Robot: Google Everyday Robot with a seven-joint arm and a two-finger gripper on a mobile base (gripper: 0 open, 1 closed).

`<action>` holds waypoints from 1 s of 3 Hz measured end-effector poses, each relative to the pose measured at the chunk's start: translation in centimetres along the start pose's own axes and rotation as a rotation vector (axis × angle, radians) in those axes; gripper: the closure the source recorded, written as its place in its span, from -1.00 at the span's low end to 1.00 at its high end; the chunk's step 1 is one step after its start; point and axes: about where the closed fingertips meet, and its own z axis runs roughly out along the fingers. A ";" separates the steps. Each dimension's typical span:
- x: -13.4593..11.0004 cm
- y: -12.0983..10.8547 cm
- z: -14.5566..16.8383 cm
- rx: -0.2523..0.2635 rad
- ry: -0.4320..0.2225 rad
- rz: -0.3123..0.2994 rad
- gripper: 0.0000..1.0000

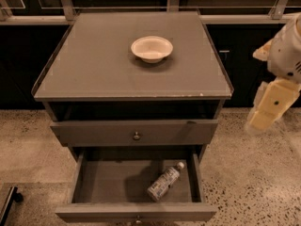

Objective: Pick blue plastic bottle from middle drawer and place on counter

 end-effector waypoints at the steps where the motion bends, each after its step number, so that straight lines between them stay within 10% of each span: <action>1: -0.1 4.5 2.0 -0.004 -0.116 0.266 -1.00; 2: -0.4 9.0 6.5 -0.081 -0.232 0.576 -1.00; 3: 0.4 10.6 8.8 -0.094 -0.266 0.691 -1.00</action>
Offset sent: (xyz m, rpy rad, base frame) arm 0.0192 0.0327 -0.2507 0.8697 -0.2107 -1.0261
